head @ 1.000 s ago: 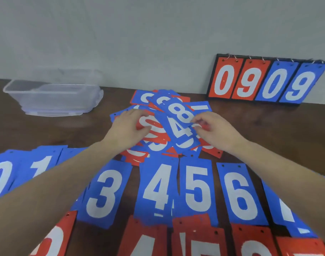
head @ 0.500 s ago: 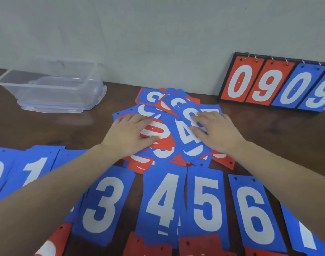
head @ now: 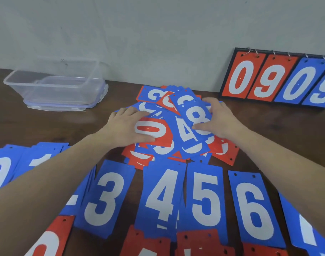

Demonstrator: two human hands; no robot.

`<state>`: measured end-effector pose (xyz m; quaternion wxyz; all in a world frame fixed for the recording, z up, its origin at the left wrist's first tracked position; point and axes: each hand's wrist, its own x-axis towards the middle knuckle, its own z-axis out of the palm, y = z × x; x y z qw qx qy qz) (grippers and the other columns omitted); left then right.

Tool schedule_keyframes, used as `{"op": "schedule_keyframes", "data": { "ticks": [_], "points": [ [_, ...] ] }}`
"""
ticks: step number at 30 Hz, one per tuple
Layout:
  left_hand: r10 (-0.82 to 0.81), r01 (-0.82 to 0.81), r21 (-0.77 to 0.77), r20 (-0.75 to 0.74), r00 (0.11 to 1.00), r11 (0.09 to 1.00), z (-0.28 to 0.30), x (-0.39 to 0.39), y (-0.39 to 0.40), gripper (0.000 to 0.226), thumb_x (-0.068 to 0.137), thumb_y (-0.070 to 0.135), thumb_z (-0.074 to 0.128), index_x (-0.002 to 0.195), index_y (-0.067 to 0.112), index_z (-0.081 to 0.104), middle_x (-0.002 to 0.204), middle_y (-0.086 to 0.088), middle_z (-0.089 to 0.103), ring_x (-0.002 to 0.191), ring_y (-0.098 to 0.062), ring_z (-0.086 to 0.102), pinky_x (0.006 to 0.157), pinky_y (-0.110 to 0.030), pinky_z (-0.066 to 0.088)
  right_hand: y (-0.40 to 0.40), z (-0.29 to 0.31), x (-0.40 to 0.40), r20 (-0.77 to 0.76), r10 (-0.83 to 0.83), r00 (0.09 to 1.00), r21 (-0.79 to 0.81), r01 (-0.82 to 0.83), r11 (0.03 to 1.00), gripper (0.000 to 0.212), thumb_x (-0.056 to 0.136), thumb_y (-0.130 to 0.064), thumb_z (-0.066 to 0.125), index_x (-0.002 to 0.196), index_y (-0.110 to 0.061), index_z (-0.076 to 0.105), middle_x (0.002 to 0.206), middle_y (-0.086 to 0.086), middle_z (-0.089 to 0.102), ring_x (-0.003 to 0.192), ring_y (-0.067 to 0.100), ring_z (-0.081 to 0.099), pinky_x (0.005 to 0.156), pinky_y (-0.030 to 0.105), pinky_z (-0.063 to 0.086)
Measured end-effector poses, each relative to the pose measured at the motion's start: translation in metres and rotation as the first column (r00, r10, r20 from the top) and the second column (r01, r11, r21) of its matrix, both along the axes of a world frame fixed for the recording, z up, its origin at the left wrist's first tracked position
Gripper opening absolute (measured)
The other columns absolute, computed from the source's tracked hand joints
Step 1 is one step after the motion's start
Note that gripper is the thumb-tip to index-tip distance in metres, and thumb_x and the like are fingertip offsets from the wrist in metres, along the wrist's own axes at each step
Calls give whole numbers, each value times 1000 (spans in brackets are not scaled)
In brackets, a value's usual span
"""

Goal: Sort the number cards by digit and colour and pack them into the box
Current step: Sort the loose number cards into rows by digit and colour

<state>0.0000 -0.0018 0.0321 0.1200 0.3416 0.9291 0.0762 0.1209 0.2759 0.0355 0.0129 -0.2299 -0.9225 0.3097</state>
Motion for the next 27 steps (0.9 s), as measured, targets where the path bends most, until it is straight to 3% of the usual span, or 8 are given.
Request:
{"op": "schedule_keyframes", "data": {
  "ticks": [3,6,11,14,16,20,24,27],
  "points": [
    [30,-30,32,-6,1000,999,4,3,1,92,72,74,69,149,36,36,145,2,35,137,-24,34,115,-49,31,-2,3,1,-20,-35,999,-110,32,993,100,76,-25,88,153,-29,24,144,2,49,113,23,60,74,32,55],
    [63,-88,249,107,992,964,7,7,-3,70,80,50,79,140,30,47,131,7,35,116,-16,52,88,-27,52,-2,1,7,-64,-95,993,-144,86,986,73,86,-24,81,143,-22,35,135,2,58,95,15,61,58,22,49],
    [169,-233,420,185,968,877,9,2,-12,43,91,16,71,124,36,53,126,8,44,107,-14,55,69,-15,44,3,-2,22,-146,-130,981,-129,111,985,40,98,-32,65,129,-25,42,120,-9,58,75,0,57,56,18,47],
    [227,-434,597,392,892,674,9,7,-15,39,91,10,69,119,33,53,113,13,60,103,-14,64,76,-26,56,4,-6,31,-152,-79,985,-110,63,992,46,102,-32,57,144,-30,39,118,-13,56,82,2,61,60,20,51],
    [201,-578,658,559,804,483,10,12,-16,37,90,8,72,118,27,54,108,9,65,100,-16,68,82,-35,59,3,-10,35,-138,-62,989,19,65,998,49,102,-30,57,147,-28,40,127,-11,56,106,13,60,77,28,55],
    [166,-728,635,713,681,258,15,20,-19,18,90,15,75,102,22,64,103,0,75,95,-22,74,87,-44,60,-1,-11,40,-225,-87,970,226,139,964,37,98,-30,62,132,-17,55,136,2,56,124,21,49,96,35,48],
    [153,-712,669,697,701,214,23,35,-26,6,96,23,68,97,26,63,96,6,75,88,-17,74,66,-34,62,-12,6,53,-340,-255,905,-217,189,958,18,102,-31,57,117,-22,52,102,-16,62,89,2,63,61,12,49],
    [136,-700,692,687,713,174,28,48,-33,2,99,28,64,100,28,62,100,4,72,84,-15,73,52,-27,56,-22,18,66,-371,-377,849,-469,180,865,15,101,-29,58,115,-24,54,105,-13,65,95,6,67,65,19,50]
  ]
}}
